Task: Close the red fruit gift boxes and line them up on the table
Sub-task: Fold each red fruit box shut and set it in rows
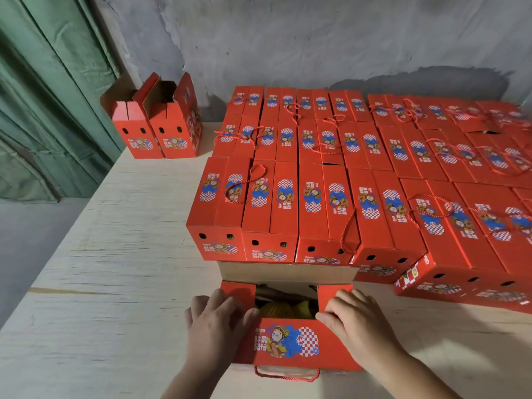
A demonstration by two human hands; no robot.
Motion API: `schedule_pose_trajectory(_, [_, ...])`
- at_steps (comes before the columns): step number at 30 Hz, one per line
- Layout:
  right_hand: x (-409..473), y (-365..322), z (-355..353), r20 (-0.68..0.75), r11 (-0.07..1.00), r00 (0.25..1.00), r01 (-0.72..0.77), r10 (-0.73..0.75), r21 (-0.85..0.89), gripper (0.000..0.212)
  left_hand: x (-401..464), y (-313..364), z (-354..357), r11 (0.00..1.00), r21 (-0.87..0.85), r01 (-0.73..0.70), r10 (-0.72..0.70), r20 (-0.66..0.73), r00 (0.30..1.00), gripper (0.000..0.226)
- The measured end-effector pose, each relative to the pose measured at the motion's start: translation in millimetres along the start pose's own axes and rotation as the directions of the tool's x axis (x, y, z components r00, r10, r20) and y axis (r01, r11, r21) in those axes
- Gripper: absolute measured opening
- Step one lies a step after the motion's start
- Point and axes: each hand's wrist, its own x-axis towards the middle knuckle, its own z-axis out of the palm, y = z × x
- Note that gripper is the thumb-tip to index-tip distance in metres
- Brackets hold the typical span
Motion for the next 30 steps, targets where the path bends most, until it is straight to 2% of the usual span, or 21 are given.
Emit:
schedule_pose_trajectory(3, [0.7, -4.7, 4.2, -0.014, 0.996, 0.999, -0.044, 0.043, -0.073, 0.036, 1.3, -0.3, 1.7, 0.995, -0.025, 0.092, -0.090, 0.066, 0.994, 0.055])
schedule_pose_trajectory(5, [-2.5, -4.9, 6.0, -0.099, 0.993, 0.990, -0.104, 0.098, -0.049, 0.042, 0.3, 0.4, 0.5, 0.978, -0.106, 0.178, -0.170, 0.086, 0.982, 0.069])
schedule_pose_trajectory(7, [-5.2, -1.5, 5.0, -0.208, 0.986, 0.964, -0.166, 0.164, 0.008, 0.062, -0.4, 0.2, -0.6, 0.946, -0.207, 0.250, -0.239, 0.077, 0.968, 0.097])
schedule_pose_trajectory(9, [-2.6, 2.6, 0.6, -0.277, 0.971, 0.935, -0.188, 0.223, 0.148, 0.091, 1.4, 0.6, -4.0, 0.918, -0.274, 0.285, -0.259, 0.129, 0.957, 0.118])
schedule_pose_trajectory(10, [1.1, 3.5, -3.2, -0.249, 0.947, 0.932, -0.200, 0.263, 0.250, 0.103, 3.7, 1.0, -6.2, 0.908, -0.296, 0.296, -0.252, 0.177, 0.951, 0.122])
schedule_pose_trajectory(12, [9.4, 5.4, -8.8, -0.074, 0.865, 0.948, -0.248, 0.309, 0.437, 0.118, 8.0, 1.1, -8.3, 0.895, -0.328, 0.302, -0.219, 0.266, 0.939, 0.117])
schedule_pose_trajectory(14, [11.7, 5.2, -4.8, 0.079, 0.807, 0.955, -0.283, 0.284, 0.518, 0.124, 10.5, -1.5, -9.4, 0.862, -0.375, 0.343, -0.217, 0.339, 0.915, 0.112])
schedule_pose_trajectory(16, [7.3, 5.9, 4.5, 0.106, 0.786, 0.952, -0.298, 0.288, 0.541, 0.128, 13.3, -3.5, -10.1, 0.782, -0.450, 0.432, -0.246, 0.414, 0.876, 0.104])
schedule_pose_trajectory(18, [2.4, 6.0, 12.2, 0.094, 0.760, 0.944, -0.310, 0.315, 0.571, 0.129, 15.4, -3.4, -8.6, 0.744, -0.472, 0.472, -0.277, 0.426, 0.862, 0.092])
schedule_pose_trajectory(23, [-1.5, 2.8, 18.4, 0.070, 0.690, 0.931, -0.314, 0.357, 0.652, 0.122, 17.2, 3.9, -4.8, 0.739, -0.453, 0.499, -0.343, 0.385, 0.857, 0.075])
schedule_pose_trajectory(28, [-5.5, 3.1, 17.0, 0.032, 0.714, 0.935, -0.292, 0.354, 0.637, 0.087, 15.5, 4.5, -3.3, 0.684, -0.537, 0.494, -0.338, 0.367, 0.867, 0.054])
schedule_pose_trajectory(30, [-10.8, 5.1, 16.9, -0.024, 0.722, 0.943, -0.237, 0.332, 0.650, 0.071, 11.3, 3.6, -3.8, 0.645, -0.583, 0.494, -0.334, 0.367, 0.868, 0.054])
